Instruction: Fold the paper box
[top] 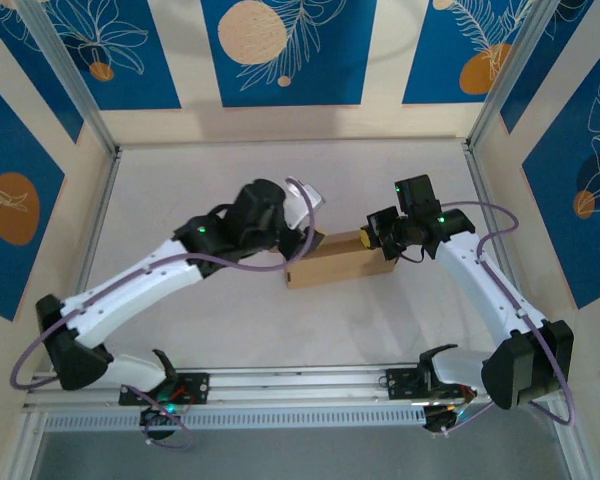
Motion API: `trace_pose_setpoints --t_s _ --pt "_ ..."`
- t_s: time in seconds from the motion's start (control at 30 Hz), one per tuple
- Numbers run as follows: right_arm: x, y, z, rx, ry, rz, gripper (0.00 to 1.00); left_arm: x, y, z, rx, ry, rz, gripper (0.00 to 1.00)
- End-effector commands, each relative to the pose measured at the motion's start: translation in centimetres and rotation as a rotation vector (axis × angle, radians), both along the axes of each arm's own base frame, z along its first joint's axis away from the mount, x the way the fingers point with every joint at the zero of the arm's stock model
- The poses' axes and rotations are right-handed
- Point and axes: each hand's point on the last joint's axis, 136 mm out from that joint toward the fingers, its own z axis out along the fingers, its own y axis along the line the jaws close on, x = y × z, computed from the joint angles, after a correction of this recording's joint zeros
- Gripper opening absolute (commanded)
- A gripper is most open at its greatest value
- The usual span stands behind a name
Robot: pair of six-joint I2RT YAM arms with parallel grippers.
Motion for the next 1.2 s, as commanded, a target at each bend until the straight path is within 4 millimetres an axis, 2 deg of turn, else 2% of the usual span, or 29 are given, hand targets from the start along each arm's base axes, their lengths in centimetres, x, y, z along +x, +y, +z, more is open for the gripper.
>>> trace_pose_setpoints --t_s 0.0,0.13,0.27,0.53,0.7,0.8,0.87,0.93,1.07,1.17 --pt "-2.5 -0.2 -2.4 -0.043 0.134 0.021 0.03 -0.8 2.3 -5.1 0.268 0.026 -0.107 0.73" --pt "-2.5 0.0 -2.6 -0.040 0.136 0.024 0.03 -2.0 0.9 -8.8 0.355 0.096 -0.263 0.77" --pt "-2.5 0.1 -2.6 -0.039 0.136 0.029 0.03 -2.0 -0.8 -9.7 0.344 0.113 -0.328 0.82" --pt "-2.4 -0.2 -2.5 -0.045 0.122 0.032 0.05 -2.1 -1.4 -12.9 0.424 0.161 -0.399 0.82" --pt "-1.9 0.4 -1.2 -0.018 0.088 0.060 0.09 -1.7 -0.8 -15.5 0.500 0.176 -0.395 0.73" --pt "-1.4 1.0 -0.1 -0.008 0.047 0.106 0.14 -1.0 -0.5 -16.4 0.527 0.168 -0.364 0.63" --pt "-1.3 1.2 0.7 -0.018 0.014 0.151 0.21 -0.8 -0.3 -17.0 0.551 0.170 -0.358 0.55" --pt "-1.3 1.2 1.2 -0.024 -0.009 0.182 0.27 -0.7 -0.2 -17.5 0.565 0.179 -0.359 0.51" --pt "-1.1 1.2 2.4 -0.016 -0.100 0.256 0.38 -0.2 -0.1 -18.1 0.587 0.173 -0.347 0.46" --pt "-0.7 1.1 4.4 -0.004 -0.217 0.352 0.50 0.2 -0.1 -18.2 0.600 0.159 -0.334 0.44"
